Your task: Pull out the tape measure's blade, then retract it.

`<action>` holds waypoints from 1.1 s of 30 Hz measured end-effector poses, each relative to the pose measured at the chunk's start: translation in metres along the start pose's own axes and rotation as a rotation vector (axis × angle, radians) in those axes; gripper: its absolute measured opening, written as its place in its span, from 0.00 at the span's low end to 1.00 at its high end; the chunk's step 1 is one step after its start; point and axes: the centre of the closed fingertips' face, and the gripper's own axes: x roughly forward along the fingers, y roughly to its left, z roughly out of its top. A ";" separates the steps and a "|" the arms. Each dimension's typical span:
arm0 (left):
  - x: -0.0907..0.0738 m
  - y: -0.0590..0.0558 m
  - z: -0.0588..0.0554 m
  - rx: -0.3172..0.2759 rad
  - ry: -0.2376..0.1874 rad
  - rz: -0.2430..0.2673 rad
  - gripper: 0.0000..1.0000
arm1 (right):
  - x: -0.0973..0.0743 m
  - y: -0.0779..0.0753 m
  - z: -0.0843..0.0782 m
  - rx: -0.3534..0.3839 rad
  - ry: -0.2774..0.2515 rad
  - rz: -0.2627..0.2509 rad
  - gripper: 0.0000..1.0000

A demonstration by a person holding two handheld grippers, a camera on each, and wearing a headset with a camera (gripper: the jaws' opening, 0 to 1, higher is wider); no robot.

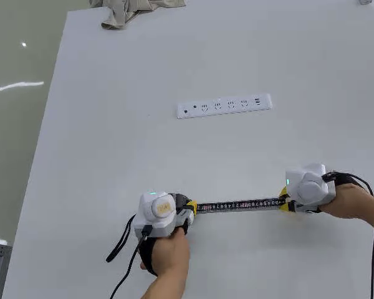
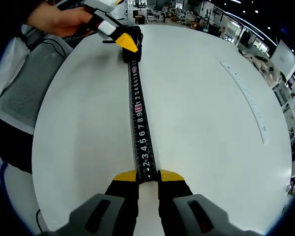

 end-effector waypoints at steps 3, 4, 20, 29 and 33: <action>0.000 0.000 0.000 0.001 0.002 0.001 0.63 | 0.001 -0.001 0.002 -0.001 -0.006 -0.009 0.14; 0.000 0.000 0.000 0.002 0.002 0.001 0.63 | 0.001 -0.001 0.002 -0.004 -0.007 -0.010 0.14; -0.001 0.000 0.000 0.001 -0.004 -0.006 0.63 | 0.007 -0.002 0.019 -0.037 -0.024 -0.015 0.13; 0.000 0.000 0.000 0.000 0.001 -0.007 0.63 | 0.010 -0.003 0.024 -0.053 -0.028 -0.019 0.14; 0.000 0.000 0.000 0.000 0.003 -0.009 0.63 | 0.012 -0.003 0.028 -0.057 -0.034 -0.023 0.14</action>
